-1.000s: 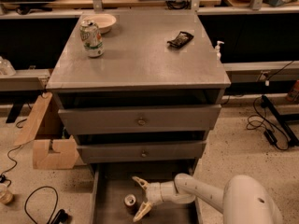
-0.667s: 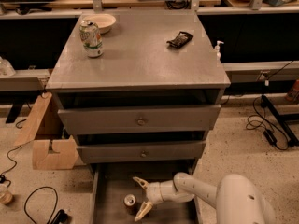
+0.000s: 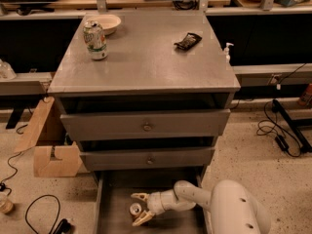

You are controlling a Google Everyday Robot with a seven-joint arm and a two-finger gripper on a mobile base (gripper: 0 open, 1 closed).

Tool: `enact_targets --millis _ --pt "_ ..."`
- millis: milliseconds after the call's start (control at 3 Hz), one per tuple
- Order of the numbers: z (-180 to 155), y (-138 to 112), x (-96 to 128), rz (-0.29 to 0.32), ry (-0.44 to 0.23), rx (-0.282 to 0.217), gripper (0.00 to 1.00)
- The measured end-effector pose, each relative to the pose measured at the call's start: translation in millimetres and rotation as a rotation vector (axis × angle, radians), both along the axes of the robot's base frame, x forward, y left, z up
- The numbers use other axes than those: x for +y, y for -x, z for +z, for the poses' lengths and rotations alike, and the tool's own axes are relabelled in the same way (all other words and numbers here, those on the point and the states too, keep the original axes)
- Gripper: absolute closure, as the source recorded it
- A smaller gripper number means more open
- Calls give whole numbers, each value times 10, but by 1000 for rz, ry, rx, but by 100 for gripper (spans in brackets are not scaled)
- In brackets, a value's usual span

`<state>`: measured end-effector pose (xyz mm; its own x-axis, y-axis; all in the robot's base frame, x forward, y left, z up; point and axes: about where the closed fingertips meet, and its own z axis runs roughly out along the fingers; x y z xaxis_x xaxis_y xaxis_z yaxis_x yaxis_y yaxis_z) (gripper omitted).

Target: Pick orange can from bottom drawer and place on counter

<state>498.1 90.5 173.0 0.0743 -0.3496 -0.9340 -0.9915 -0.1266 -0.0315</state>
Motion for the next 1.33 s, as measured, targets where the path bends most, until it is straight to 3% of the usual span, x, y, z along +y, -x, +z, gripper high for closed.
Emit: enact_targets --millis 333,667,1000,1333 --pt "82 68 98 10 -20 5 57" --pt "287 165 89 7 -45 22 81" --pt "902 198 -133 -18 -89 68 100" --pt "1766 139 -484 -42 -107 131 100"
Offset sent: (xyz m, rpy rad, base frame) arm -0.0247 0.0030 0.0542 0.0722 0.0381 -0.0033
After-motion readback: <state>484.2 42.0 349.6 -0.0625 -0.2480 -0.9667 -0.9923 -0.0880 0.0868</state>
